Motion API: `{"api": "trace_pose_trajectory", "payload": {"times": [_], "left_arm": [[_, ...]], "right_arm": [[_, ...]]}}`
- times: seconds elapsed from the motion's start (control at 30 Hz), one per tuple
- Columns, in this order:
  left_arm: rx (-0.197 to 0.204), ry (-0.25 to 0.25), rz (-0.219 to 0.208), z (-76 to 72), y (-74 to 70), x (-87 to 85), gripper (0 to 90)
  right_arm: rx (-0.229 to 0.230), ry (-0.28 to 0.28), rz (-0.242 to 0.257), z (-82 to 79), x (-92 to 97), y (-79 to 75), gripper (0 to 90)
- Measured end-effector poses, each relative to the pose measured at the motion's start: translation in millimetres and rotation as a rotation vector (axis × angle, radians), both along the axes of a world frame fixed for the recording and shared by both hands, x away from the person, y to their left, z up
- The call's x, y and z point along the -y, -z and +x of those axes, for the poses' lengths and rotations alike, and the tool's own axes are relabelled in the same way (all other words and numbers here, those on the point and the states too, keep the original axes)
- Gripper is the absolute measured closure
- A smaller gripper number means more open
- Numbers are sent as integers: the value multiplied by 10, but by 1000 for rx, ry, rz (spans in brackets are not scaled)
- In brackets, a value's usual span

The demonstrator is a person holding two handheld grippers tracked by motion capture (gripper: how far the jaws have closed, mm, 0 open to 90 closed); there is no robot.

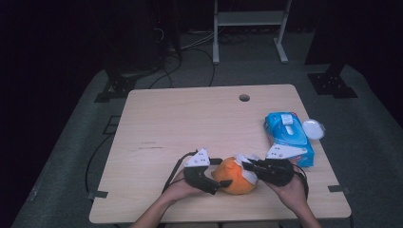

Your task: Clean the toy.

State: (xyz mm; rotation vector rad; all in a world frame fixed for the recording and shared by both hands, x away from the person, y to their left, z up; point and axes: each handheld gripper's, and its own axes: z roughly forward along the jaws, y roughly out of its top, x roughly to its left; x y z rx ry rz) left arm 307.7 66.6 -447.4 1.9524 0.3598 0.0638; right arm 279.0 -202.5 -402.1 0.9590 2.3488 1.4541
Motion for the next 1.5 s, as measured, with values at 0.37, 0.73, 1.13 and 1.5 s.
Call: {"api": "trace_pose_trajectory", "payload": {"times": [0.37, 0.73, 1.13, 1.5], "left_arm": [[83, 10, 8, -130, -102, 55, 441], [45, 2, -60, -78, -180, -39, 454], [44, -11, -41, -37, -128, -57, 186], [61, 15, 9, -48, -90, -6, 271]], "right_arm": [[116, -85, 5, -202, -266, -216, 818], [72, 7, 63, -107, -56, -177, 818], [65, -5, -30, -75, -132, -69, 818], [47, 22, 3, -68, -64, -79, 819]]}}
